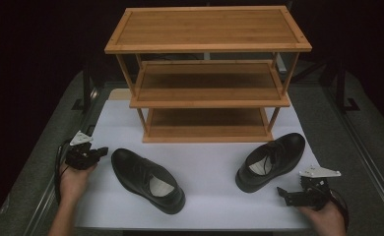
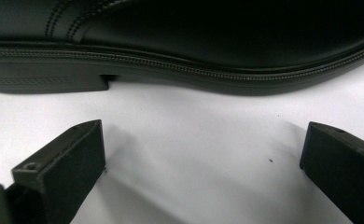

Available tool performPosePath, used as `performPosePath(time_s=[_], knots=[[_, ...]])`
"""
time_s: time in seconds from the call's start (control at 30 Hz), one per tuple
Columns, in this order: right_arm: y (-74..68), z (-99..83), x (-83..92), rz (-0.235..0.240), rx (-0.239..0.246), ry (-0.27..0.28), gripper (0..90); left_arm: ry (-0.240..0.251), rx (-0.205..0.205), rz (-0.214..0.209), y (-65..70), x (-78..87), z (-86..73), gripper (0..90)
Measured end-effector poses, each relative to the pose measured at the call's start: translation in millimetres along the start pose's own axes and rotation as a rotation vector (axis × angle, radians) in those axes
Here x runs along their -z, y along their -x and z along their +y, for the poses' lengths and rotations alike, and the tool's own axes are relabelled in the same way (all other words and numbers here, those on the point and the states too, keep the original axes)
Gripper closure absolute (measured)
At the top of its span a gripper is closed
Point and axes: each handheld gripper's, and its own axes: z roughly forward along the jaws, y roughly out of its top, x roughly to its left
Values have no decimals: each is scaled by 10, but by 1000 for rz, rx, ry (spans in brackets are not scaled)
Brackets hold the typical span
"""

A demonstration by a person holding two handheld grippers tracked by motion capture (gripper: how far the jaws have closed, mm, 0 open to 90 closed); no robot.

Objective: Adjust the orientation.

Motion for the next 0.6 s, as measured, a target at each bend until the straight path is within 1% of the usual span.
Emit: performPosePath(time_s=[0.07,0.1,0.13,0.17,0.23,0.3,0.37,0.43,0.6], knots=[[2,0,0,1,0,0,0,-10,-3,-20,34,-51,-2,900],[2,1,0,1,0,0,0,-13,-12,-15,63,-73,0,900],[2,0,0,1,0,0,0,-24,-22,3,89,-84,8,900],[2,0,0,1,0,0,0,-21,-28,8,102,-87,15,900],[2,1,0,1,-1,-1,0,-7,-28,-2,116,-94,31,900],[2,1,0,1,-1,-1,0,-14,-43,-3,142,-123,50,900],[1,1,-1,1,0,-1,0,-8,-47,-13,170,-153,74,900],[1,2,-1,1,-1,-1,0,-11,-63,-13,213,-188,115,900],[1,0,0,1,-1,0,0,-13,-86,-31,338,-319,226,900]])
